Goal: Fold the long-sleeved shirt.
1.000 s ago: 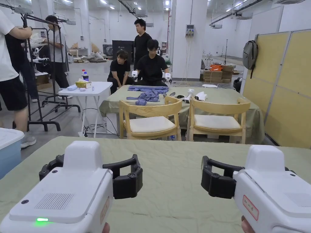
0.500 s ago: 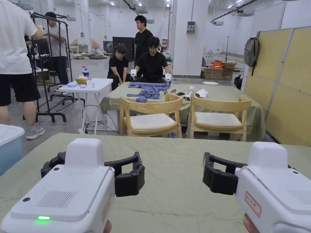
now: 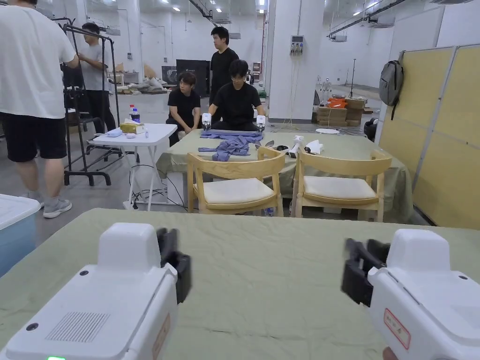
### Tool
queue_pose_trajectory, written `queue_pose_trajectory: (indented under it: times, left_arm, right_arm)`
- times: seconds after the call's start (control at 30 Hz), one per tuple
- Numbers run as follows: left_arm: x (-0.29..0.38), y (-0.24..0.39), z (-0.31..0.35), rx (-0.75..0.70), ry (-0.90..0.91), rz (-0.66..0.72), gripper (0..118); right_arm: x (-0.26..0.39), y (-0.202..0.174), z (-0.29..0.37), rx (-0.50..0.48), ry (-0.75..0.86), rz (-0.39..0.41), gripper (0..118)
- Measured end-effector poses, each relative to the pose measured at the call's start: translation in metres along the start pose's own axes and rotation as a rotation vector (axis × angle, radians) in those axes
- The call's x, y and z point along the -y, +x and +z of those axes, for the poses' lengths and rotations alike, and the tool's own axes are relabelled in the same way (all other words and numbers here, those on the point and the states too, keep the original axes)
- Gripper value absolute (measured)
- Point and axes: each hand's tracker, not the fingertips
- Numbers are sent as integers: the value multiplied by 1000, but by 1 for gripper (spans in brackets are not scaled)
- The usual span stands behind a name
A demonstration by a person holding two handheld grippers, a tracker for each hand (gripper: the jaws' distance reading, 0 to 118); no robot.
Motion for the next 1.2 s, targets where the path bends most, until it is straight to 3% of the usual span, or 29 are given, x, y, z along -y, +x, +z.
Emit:
queue_pose_trajectory:
  times: [0.1, 0.23, 0.33, 0.37, 0.53, 0.63, 0.73, 0.8, 0.93, 0.97, 1.0, 1.03, 1.07, 1.13, 1.2]
  left_arm:
    - [6, 0, 1, -25, -6, 13, 2]
    - [8, -13, -2, 1, -52, 78, 2]
    - [7, -37, 4, -79, -42, 76, 2]
    - [7, -49, 12, -125, -32, 62, 2]
    - [13, -137, 67, -417, -70, 65, 2]
    - [19, -186, 108, -598, -122, 78, 2]
    - [26, -209, 133, -662, -166, 63, 2]
    - [35, -217, 138, -684, -197, 47, 2]
    - [61, -226, 120, -621, -257, 113, 3]
    - [71, -228, 111, -593, -271, 145, 14]
    - [83, -232, 99, -568, -293, 175, 42]
    - [95, -235, 87, -546, -321, 199, 98]
    - [114, -239, 69, -520, -387, 211, 118]
    - [147, -242, 53, -357, -409, 299, 113]
    - [179, -243, 29, -386, -560, 314, 115]
  right_arm:
    - [7, 1, 4, 65, 1, -8, 4]
    - [9, -1, 0, 78, 1, 2, 4]
    - [11, -25, -12, 68, 3, 7, 3]
    - [11, -39, -19, 35, -11, 6, 3]
    - [9, -141, -28, -321, -26, 40, 3]
    - [16, -212, -23, -583, -58, 13, 4]
    - [24, -261, -14, -772, -106, -8, 4]
    - [27, -277, -10, -823, -111, 7, 4]
    - [36, -275, -21, -834, -144, 17, 4]
    - [39, -270, -26, -827, -159, 18, 4]
    - [43, -263, -32, -811, -180, 23, 4]
    - [50, -256, -38, -796, -201, 28, 4]
    - [56, -247, -44, -780, -221, 36, 4]
    - [71, -229, -53, -719, -268, 68, 4]
    - [89, -212, -61, -666, -314, 93, 4]
